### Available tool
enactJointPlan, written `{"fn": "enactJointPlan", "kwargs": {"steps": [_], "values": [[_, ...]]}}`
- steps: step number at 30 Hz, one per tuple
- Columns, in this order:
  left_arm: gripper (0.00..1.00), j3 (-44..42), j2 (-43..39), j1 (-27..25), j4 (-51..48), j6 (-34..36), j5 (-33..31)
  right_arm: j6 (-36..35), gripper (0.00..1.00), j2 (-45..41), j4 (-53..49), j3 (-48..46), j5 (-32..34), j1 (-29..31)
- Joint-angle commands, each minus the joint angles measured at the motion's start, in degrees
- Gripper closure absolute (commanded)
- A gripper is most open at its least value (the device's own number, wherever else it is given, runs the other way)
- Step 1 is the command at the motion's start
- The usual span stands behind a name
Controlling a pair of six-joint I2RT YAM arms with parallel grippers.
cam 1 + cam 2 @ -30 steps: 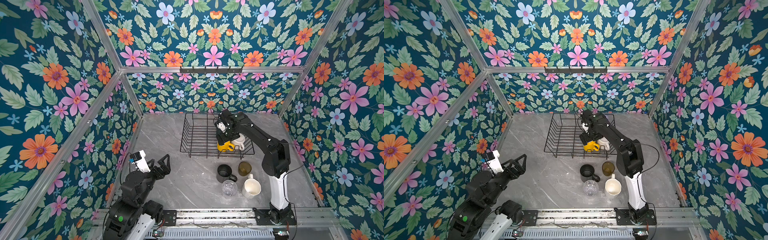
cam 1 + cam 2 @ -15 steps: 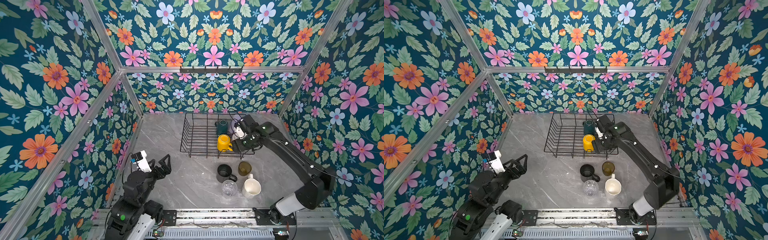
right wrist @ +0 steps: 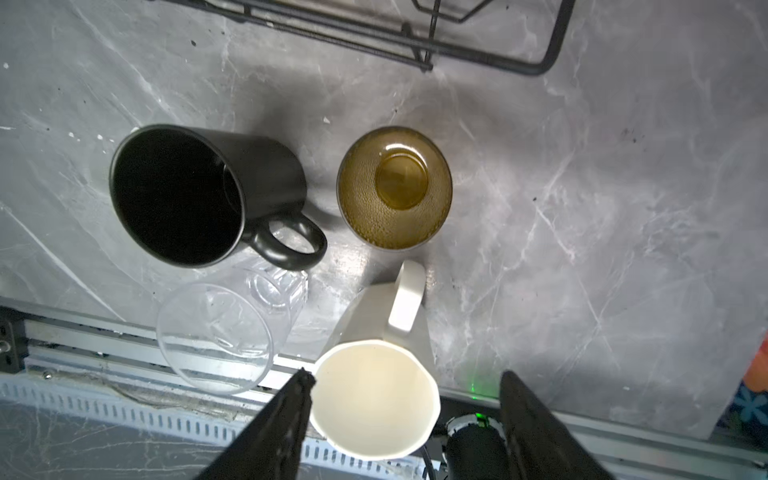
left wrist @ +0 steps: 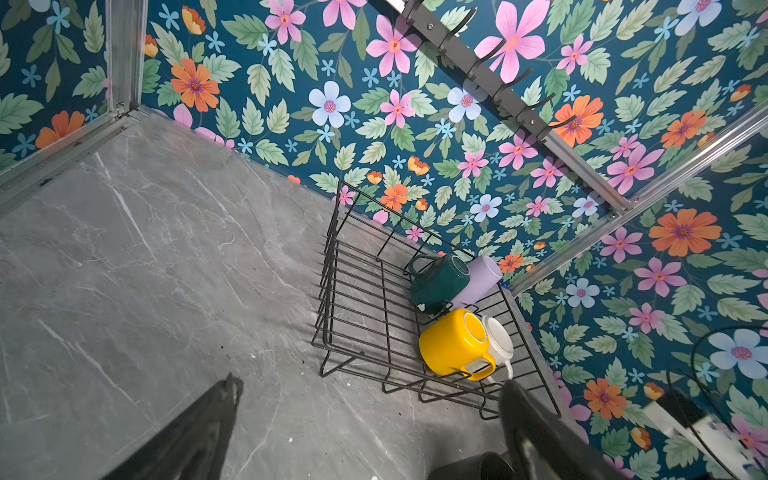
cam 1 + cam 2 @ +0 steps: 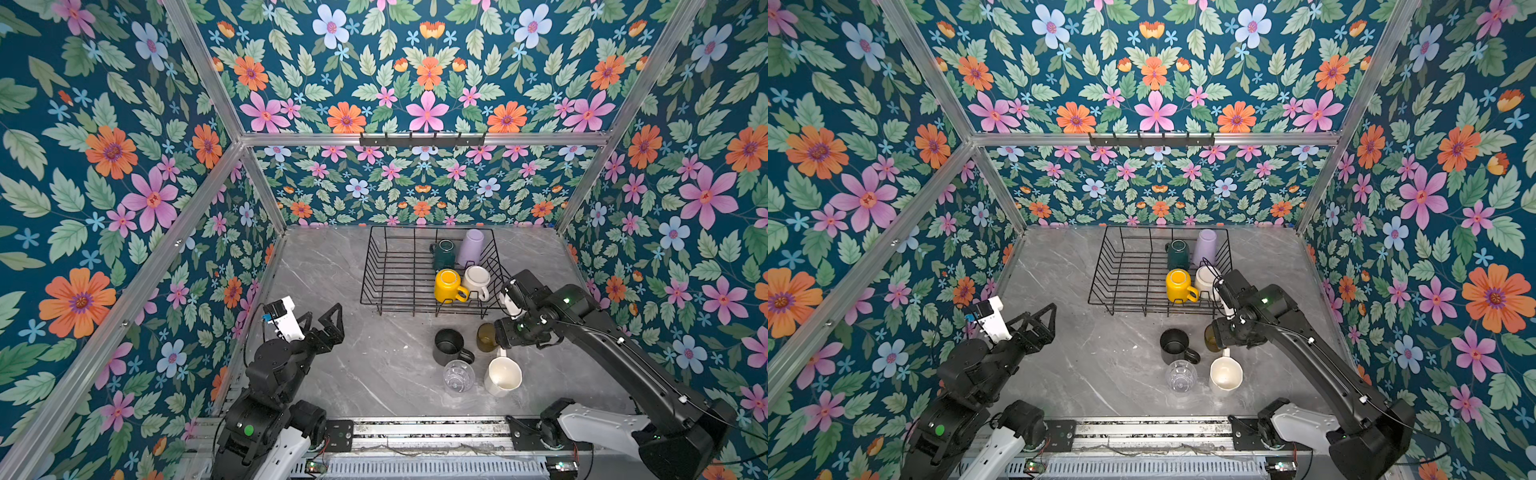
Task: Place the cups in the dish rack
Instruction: 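Open the right gripper and lift it off the yellow mug, then reach the right gripper down over the white mug on the table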
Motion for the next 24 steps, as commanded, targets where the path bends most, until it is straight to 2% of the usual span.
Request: {"fn": "enactJointPlan", "kwargs": {"steps": [1, 6, 12, 24], "values": [[0.00, 0.28, 0.71, 0.03, 2.06, 1.69, 1.08, 4.72, 0.30, -1.47, -3.08, -1.74, 0.25, 0.75], [0.00, -0.20, 1.02, 0.07, 2.87, 1.89, 1.65, 9.77, 0.34, -5.40, -5.47, -6.48, 0.09, 2.76], [0.00, -0.44, 1.87, 0.06, 4.01, 2.33, 2.72, 12.59, 0.37, -9.24, -4.50, -11.32, -0.51, 3.01], [0.00, -0.51, 1.38, 0.00, 3.16, 2.77, 2.71, 14.92, 0.42, -4.96, -2.19, -12.45, 1.70, 4.68]]}}
